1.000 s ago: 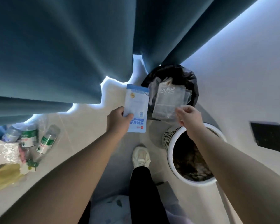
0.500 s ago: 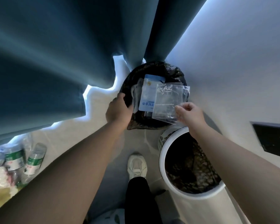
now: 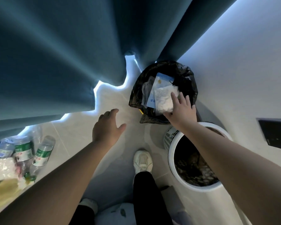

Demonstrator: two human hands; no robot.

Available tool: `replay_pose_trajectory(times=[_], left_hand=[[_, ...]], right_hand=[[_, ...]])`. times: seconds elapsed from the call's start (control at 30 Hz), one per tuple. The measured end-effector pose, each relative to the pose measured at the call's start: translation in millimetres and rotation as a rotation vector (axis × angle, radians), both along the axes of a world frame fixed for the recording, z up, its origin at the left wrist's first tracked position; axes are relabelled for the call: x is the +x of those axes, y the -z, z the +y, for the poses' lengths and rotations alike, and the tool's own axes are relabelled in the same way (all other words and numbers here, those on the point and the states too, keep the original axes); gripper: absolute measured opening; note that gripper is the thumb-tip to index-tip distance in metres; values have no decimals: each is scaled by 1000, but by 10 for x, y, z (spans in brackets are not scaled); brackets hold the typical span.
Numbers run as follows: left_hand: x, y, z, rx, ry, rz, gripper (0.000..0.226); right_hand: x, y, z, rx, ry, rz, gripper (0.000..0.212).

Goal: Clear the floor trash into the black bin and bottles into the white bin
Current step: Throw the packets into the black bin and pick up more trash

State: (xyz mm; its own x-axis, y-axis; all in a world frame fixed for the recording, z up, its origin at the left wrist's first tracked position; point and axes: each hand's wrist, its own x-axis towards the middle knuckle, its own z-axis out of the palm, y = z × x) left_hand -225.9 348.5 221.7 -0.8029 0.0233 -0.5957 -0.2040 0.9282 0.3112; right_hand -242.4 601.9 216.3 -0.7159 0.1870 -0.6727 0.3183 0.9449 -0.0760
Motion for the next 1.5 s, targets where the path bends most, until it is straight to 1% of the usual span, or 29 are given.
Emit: replay_pose_trajectory(times=[0.13,0.27,0.43,0.57,0.67,0.8,0.9,1.0,1.13,1.23,1.3,1.4,1.5], left_hand=[[253,-128,-390,-42,-4,9,65],[549,-228,-885,-85,-51,6,69],[1049,-232,-1647,-177,-110,-7,74],[1535,-193,-2368,-288,-188,-71,83],[1884,-140,-2921,-308,-295,-112,88],[2341,-90,-3618,-336,-379,-135,89],[2635,-93,-4072,-321,-465,-171,88],[2851,-78,-4474,-305,-483,-182,88],[3017,120,-4950,-303,-436,-154,87],[2992,463,-5252,-332,-438,-142,87],[2917,773,-5420,-334,-498,-140,85],[2772,1274,-5572,-310,-646,-131,84],[2621,1766,-5698,-283,-762,-87,87]], right_hand=[[163,-141,-418,20,-194,11,80],[330,-234,-1024,8,-385,22,80],[561,-238,-1948,-46,-534,10,79],[775,-214,-2758,-53,-684,11,78],[918,-181,-3366,-48,-805,10,78],[1111,-151,-4160,-56,-894,-6,78],[1261,-136,-4688,-46,-932,-42,77],[1356,-62,-5132,-30,-941,-80,77],[1369,211,-5660,6,-900,-124,78],[1324,568,-5992,-7,-865,-114,79],[1254,874,-6173,-28,-870,-93,78],[1128,1382,-6342,-55,-860,-72,75],[963,1882,-6430,-62,-868,-28,71]])
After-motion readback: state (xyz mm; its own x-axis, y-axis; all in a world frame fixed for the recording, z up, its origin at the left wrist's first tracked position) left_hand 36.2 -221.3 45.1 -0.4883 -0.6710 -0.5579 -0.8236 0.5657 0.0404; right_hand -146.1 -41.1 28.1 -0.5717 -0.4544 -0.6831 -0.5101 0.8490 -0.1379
